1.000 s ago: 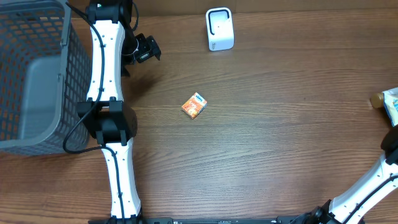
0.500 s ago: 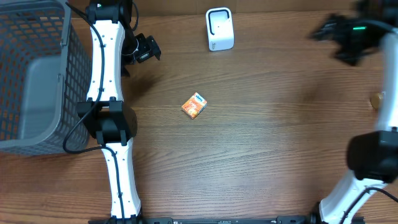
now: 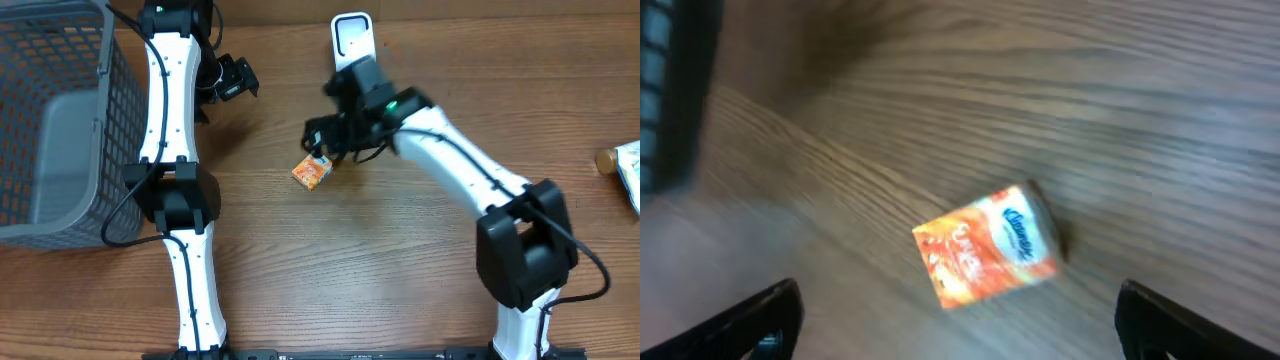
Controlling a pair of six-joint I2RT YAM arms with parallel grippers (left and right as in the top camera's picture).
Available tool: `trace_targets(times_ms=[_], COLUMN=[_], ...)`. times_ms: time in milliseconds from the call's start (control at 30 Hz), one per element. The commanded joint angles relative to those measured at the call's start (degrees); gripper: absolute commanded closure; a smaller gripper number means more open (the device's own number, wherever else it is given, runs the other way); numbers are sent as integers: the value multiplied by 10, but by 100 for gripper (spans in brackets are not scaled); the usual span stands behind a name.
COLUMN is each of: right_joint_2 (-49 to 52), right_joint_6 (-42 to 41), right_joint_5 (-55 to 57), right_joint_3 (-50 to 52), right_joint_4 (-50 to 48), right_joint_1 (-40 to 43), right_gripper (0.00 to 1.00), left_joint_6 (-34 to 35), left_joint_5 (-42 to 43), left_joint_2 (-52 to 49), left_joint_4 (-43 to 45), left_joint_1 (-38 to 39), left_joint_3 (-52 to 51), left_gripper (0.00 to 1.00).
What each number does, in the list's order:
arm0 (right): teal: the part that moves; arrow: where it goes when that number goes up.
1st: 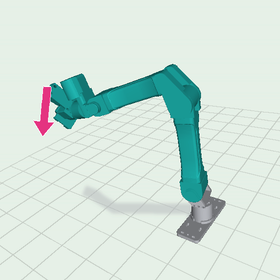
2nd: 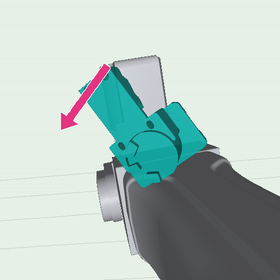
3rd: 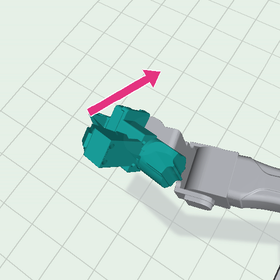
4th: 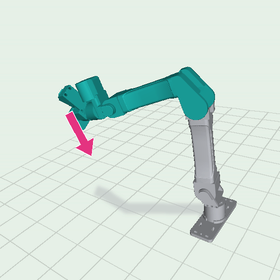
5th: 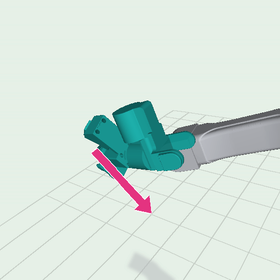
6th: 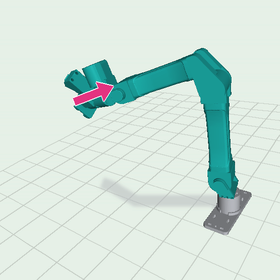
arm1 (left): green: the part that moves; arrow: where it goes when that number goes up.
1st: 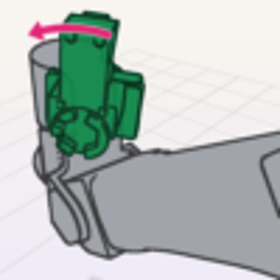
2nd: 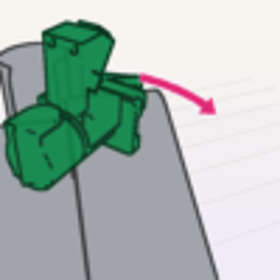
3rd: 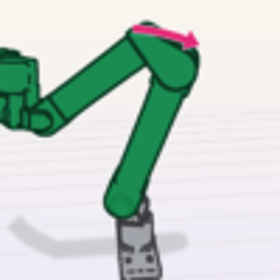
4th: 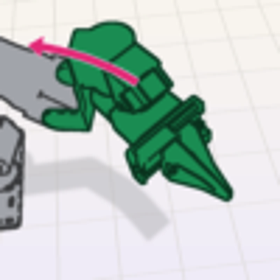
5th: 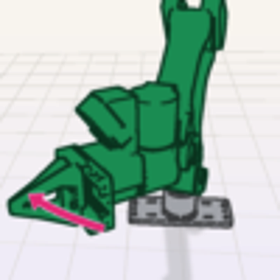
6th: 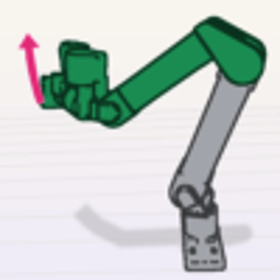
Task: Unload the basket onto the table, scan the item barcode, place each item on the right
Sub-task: 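Reach the right gripper to the small orange box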
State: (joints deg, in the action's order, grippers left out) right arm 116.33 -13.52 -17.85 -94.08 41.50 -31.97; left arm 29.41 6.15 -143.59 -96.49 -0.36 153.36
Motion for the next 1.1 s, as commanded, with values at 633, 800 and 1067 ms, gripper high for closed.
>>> trace_targets(times_ms=[633, 800, 1067], right_joint_2=[14, -40, 52], right_joint_6=[-16, 59, 44], right_joint_5=[-7, 137, 53], right_joint_3=[-33, -57, -45], right_joint_4=[189, 100, -85], right_joint_1=[-47, -39, -19], right_gripper=[20, 10, 69], left_joint_6=[-11, -11, -11], left_joint_5=[-6, -6, -6], left_joint_2=[4, 4, 4], left_joint_4=[-1, -1, -1], left_joint_1=[4, 4, 4], left_joint_3=[1, 1, 1], left_gripper=[0, 0, 0])
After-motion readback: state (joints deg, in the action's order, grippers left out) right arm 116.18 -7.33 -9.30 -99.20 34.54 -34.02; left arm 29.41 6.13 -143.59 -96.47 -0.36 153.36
